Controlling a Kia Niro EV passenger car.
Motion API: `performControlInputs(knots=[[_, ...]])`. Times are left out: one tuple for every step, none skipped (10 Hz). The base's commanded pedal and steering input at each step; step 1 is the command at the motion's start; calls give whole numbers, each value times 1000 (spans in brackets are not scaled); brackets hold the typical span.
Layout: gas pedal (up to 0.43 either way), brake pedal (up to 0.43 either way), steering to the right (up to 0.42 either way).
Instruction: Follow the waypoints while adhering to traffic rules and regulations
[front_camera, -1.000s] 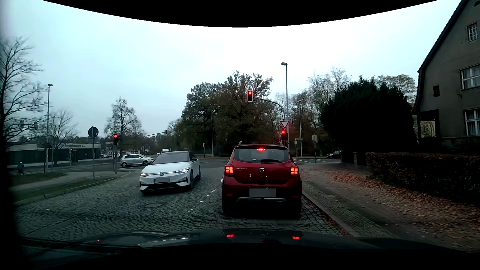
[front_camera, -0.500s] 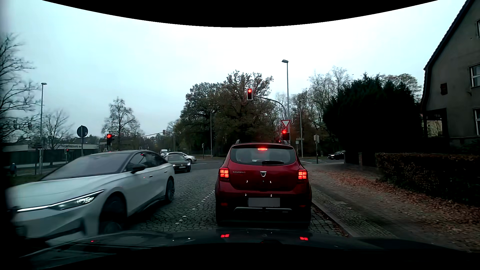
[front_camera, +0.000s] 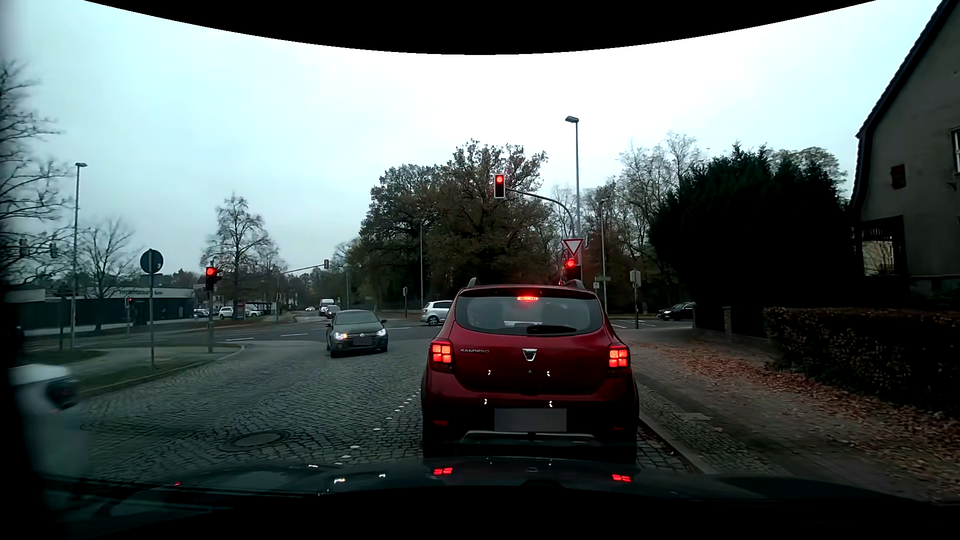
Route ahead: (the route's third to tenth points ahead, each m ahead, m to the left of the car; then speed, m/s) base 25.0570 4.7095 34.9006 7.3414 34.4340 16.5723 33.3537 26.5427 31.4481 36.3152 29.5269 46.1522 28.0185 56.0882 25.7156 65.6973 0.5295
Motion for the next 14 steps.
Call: performControlInputs(knots=[[0, 201, 3], [0, 177, 2], [0, 171, 3], [0, 189, 3], [0, 201, 3], [0, 201, 3], [0, 201, 3], [0, 207, 3], [0, 213, 3], [0, 220, 3], [0, 274, 3], [0, 360, 3], [0, 445, 3], [0, 476, 3]])
